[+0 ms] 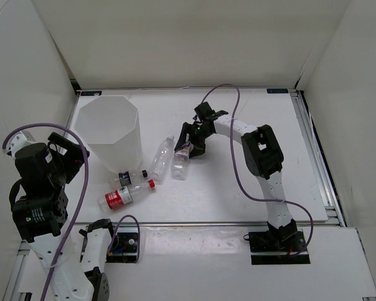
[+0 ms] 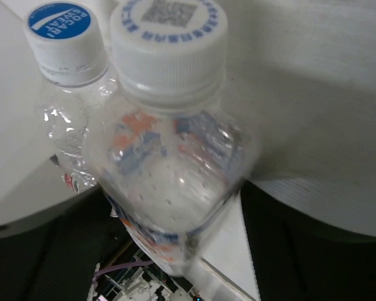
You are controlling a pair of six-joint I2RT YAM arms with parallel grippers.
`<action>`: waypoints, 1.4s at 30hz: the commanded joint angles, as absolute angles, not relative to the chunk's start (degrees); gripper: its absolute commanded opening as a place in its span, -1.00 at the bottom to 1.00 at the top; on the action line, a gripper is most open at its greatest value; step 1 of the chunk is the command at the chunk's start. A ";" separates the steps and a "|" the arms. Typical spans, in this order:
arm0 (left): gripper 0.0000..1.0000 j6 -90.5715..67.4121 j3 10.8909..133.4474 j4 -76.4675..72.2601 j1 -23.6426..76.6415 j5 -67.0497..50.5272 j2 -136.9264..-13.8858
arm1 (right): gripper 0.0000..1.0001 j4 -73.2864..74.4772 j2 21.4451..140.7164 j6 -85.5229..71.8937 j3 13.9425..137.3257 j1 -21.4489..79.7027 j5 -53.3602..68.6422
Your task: Put the plastic bottles in the bin
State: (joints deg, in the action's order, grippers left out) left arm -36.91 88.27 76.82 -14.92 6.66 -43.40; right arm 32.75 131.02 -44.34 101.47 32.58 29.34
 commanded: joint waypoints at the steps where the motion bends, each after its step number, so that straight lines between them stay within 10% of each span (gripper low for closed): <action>1: 1.00 -36.73 87.90 79.28 -15.29 7.12 -42.71 | 0.55 32.87 129.29 -44.04 98.89 31.65 30.59; 11: 1.00 -37.27 84.02 79.28 -15.29 8.17 -41.04 | -0.23 34.62 113.94 -41.31 88.68 28.48 30.59; 18: 1.00 -42.28 77.45 78.67 -15.29 7.22 -34.99 | -0.26 30.17 103.01 -46.49 104.70 28.81 33.31; 26: 1.00 -46.93 68.29 81.39 -15.29 2.81 -34.19 | -0.26 19.26 120.47 -50.35 141.30 37.96 33.92; 31: 1.00 -43.25 66.45 81.91 -15.29 0.35 -34.19 | -0.26 10.56 122.25 -47.39 139.39 42.44 28.58; 39: 1.00 -41.82 66.63 81.91 -13.01 -4.13 -37.09 | -0.04 8.70 127.70 -34.11 143.00 50.27 12.48; 42: 1.00 -44.20 63.20 81.91 -13.01 -5.27 -37.09 | 0.62 11.67 128.50 -33.57 145.53 50.27 17.13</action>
